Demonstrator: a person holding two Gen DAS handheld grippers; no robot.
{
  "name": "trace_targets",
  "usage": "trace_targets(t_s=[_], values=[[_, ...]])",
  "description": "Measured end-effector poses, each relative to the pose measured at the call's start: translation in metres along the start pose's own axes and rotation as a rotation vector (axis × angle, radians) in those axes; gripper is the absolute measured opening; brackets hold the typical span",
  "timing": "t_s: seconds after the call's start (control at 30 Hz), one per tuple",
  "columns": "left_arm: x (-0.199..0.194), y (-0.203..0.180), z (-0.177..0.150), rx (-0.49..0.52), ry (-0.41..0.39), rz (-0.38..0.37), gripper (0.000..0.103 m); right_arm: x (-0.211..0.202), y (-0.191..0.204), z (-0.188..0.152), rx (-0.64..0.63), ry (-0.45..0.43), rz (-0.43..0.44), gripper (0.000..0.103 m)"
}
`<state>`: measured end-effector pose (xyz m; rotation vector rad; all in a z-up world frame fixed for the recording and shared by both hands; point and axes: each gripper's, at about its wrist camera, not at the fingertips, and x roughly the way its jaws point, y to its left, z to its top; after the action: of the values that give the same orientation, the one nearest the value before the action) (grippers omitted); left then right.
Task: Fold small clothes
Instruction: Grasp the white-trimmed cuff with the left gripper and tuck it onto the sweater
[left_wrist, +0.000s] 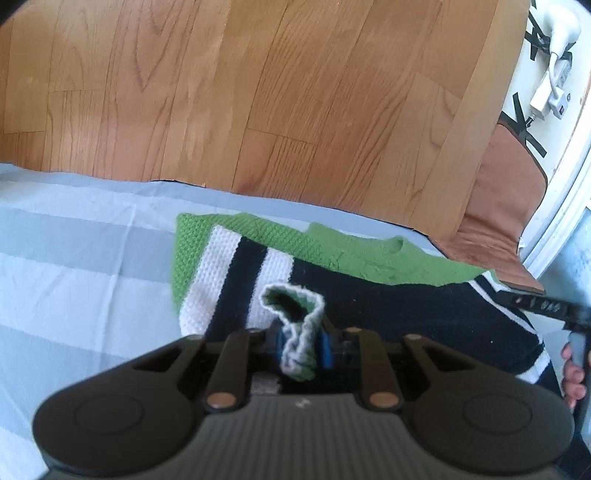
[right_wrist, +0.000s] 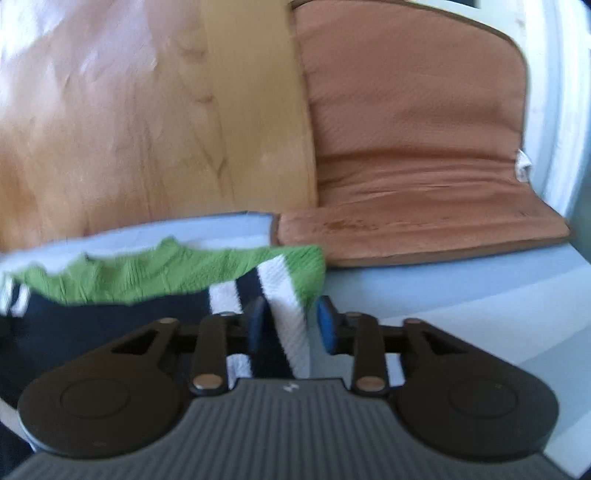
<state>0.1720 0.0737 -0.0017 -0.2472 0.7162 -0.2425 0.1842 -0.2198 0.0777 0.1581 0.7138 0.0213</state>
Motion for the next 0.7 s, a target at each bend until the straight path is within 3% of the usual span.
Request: trace_targets(t_s=[0.1, 0.17, 0.33, 0.47, 0.57, 0.7], values=[[0.001, -0.005, -0.002, 0.031, -0.003, 0.018, 0.02, -0.026, -0.004, 0.002, 0.083, -0.062, 0.047, 0.038], [0.001, -0.008, -0.002, 0.043, -0.003, 0.023, 0.02, -0.039, 0.009, 0.002, 0.04, -0.07, 0.112, 0.039], [0.0, -0.01, -0.002, 0.064, -0.001, 0.032, 0.022, -0.036, 0.052, -0.008, -0.049, 0.034, 0.277, 0.038], [0.0, -0.01, -0.002, 0.078, 0.002, 0.033, 0.026, -0.011, 0.061, -0.021, -0.058, 0.119, 0.258, 0.035], [-0.001, -0.011, -0.003, 0.084, 0.003, 0.031, 0.027, -0.007, 0.043, -0.031, -0.019, 0.031, 0.302, 0.035], [-0.003, -0.012, -0.003, 0.088, 0.003, 0.039, 0.029, -0.012, 0.029, -0.03, 0.076, 0.021, 0.338, 0.035]])
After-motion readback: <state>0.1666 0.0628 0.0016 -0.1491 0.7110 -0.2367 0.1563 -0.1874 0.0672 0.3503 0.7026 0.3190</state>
